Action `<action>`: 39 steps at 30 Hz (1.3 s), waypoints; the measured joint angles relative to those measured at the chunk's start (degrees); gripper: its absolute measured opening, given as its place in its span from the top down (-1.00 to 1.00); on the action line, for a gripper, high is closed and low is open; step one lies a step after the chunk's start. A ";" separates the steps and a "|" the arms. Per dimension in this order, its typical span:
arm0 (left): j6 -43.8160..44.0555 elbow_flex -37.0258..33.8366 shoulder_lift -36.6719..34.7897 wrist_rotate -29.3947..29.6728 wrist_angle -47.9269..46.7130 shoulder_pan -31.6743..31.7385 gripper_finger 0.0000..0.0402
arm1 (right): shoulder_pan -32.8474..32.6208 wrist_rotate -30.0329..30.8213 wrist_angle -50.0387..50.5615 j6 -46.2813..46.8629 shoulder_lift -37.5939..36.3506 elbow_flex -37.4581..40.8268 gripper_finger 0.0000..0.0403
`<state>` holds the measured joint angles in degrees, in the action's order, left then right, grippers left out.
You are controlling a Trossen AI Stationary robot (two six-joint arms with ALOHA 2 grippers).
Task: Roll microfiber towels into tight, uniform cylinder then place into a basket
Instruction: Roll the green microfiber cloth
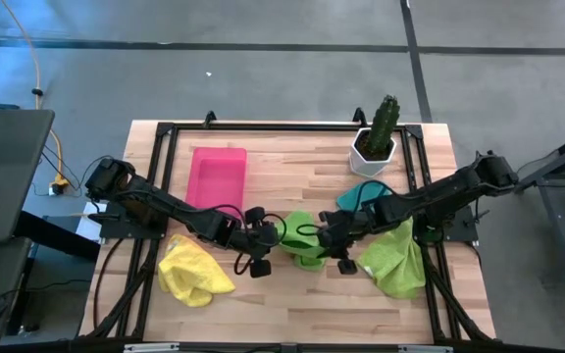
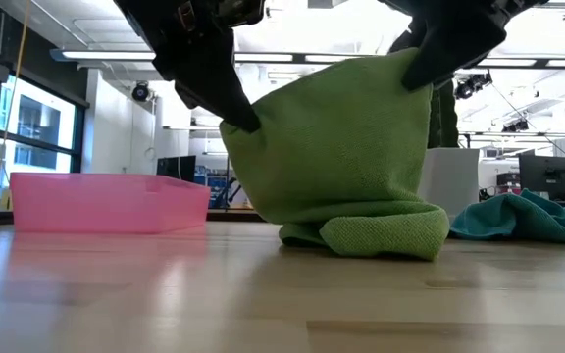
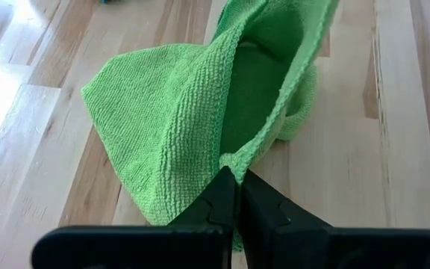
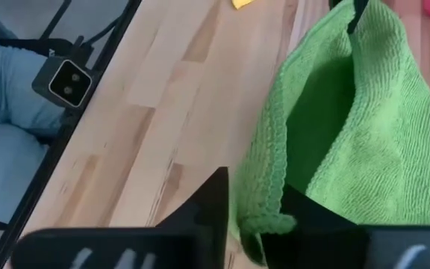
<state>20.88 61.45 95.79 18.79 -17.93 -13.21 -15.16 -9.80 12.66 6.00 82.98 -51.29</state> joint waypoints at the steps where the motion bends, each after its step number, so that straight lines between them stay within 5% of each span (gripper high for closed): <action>1: 0.00 0.00 0.00 0.00 0.00 0.00 0.99 | 0.00 0.13 -0.08 0.00 0.00 0.00 0.67; 18: 0.00 0.00 0.00 -0.20 0.09 -0.02 0.99 | 0.13 0.93 -0.53 0.20 -3.01 -0.07 0.52; 27: 0.17 0.02 0.00 -0.18 0.44 -0.02 0.99 | 0.13 3.39 1.72 0.44 -3.43 -0.07 0.97; 35: 0.13 0.02 0.00 -0.61 4.47 -0.08 0.99 | 0.07 3.47 1.68 2.81 -3.75 -0.07 0.99; 39: 0.09 0.02 0.00 -8.45 9.85 -0.74 0.90 | -0.02 2.19 1.80 4.53 -5.58 -0.32 0.99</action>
<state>20.97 61.47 95.79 10.33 -8.09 -13.95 -15.18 -7.62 14.45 10.53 77.40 -51.60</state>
